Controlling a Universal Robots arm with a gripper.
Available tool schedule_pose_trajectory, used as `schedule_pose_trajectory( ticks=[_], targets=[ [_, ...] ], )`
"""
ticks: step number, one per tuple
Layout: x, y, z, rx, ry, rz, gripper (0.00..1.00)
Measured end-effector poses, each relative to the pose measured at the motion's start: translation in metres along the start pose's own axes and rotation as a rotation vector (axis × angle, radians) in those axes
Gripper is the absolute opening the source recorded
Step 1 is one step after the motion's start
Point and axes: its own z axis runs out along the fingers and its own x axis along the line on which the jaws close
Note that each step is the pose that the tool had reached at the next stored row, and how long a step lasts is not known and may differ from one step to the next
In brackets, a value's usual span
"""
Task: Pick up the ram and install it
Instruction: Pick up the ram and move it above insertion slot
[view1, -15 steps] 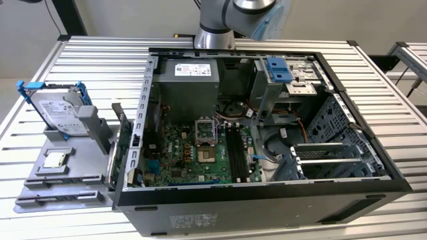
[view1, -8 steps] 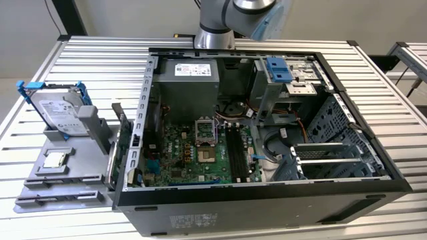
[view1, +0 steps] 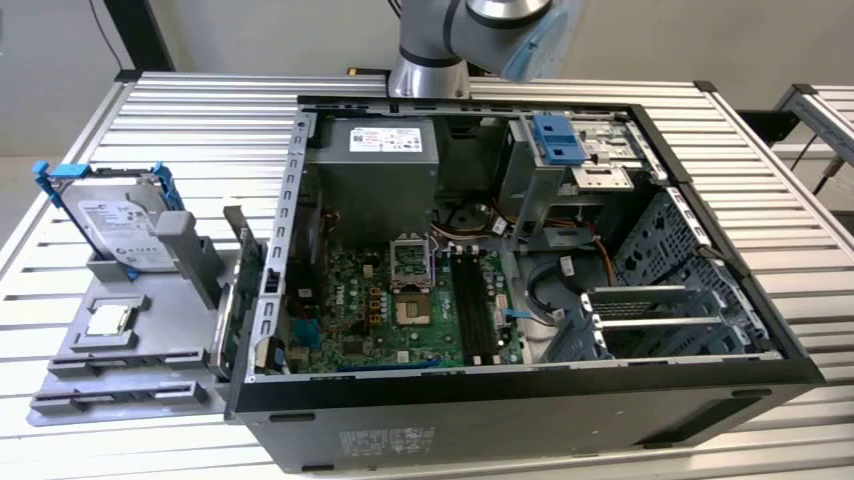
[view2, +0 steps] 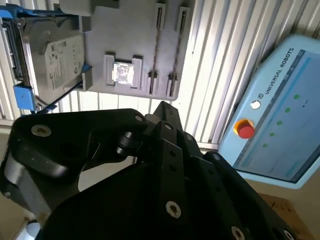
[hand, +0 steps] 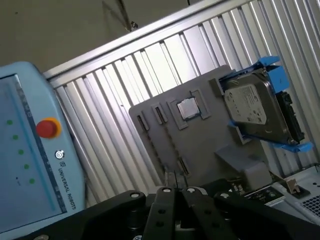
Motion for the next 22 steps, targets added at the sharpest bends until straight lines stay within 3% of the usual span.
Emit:
schedule_pose_trajectory(
  ticks=[22],
  targets=[
    [0.0001, 0.0000, 0.0039, -0.0102, 0.0035, -0.389, 0.00]
  ],
)
